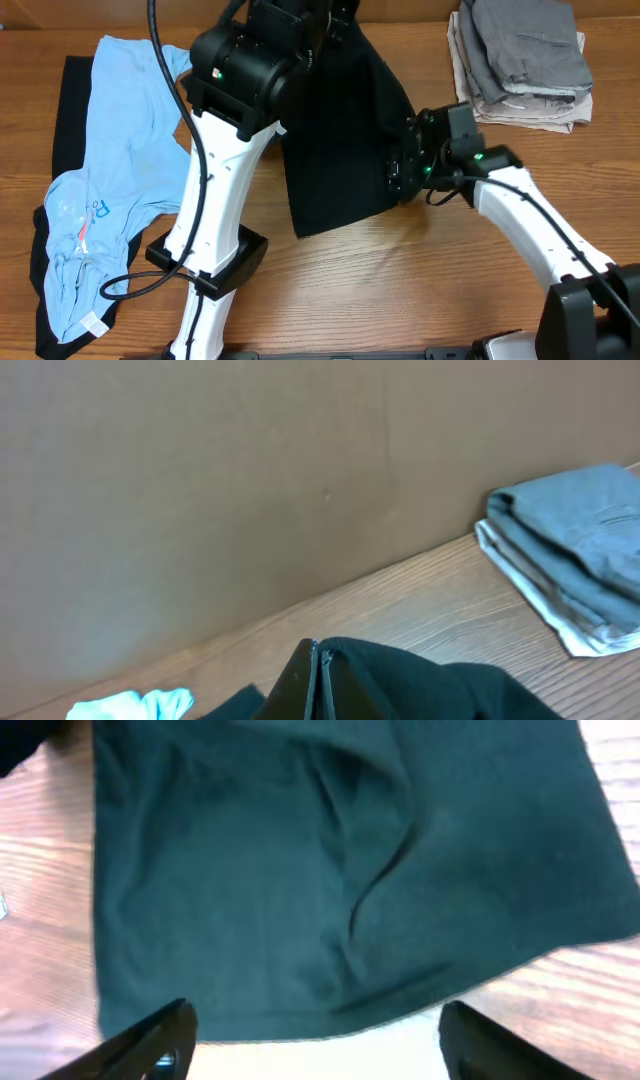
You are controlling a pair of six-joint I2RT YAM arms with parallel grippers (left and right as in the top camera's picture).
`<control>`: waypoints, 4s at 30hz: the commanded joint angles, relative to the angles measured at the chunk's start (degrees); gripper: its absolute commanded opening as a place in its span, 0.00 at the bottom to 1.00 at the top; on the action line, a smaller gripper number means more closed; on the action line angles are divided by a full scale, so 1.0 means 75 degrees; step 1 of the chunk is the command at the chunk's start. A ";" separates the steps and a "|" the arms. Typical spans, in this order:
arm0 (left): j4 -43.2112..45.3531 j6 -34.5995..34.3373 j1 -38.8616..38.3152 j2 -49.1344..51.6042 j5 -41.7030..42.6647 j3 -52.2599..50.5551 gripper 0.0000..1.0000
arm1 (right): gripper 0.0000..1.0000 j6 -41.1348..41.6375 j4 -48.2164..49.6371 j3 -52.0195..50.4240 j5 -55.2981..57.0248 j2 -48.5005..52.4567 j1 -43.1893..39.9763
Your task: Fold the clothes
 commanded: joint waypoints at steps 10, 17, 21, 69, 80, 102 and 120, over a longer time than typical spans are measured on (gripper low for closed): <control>-0.0108 -0.0017 0.0050 -0.0087 -0.0245 0.0073 0.04 | 0.67 0.0516 0.2092 -0.1014 0.0906 0.0699 0.0586; -0.0154 -0.0015 0.0114 -0.0087 -0.0245 0.0073 0.04 | 0.66 0.1107 0.2244 -0.1014 0.1454 0.1355 0.0589; -0.0216 -0.0015 0.0143 -0.0087 -0.0251 0.0073 0.04 | 0.56 0.1183 0.2299 -0.1014 0.1597 0.1428 0.0589; -0.1358 -0.0420 0.0449 -0.5135 -0.2649 0.0082 0.04 | 0.04 -0.0219 -0.8381 1.1747 0.1816 -0.1982 -0.2413; -0.1757 -0.0796 0.0449 -0.4590 -0.3246 -0.0545 0.04 | 0.04 -0.0562 -0.8381 1.1217 0.1804 -0.1341 -0.2413; 0.0813 -0.0635 0.3281 0.0801 -0.0376 -0.1728 0.04 | 0.04 -0.1116 -0.5453 1.0768 0.1072 0.4354 -0.2404; -0.0490 -0.1052 0.3512 0.1716 0.0539 -0.1731 0.04 | 0.04 -0.1137 -0.6047 1.0762 0.1005 0.5187 -0.2381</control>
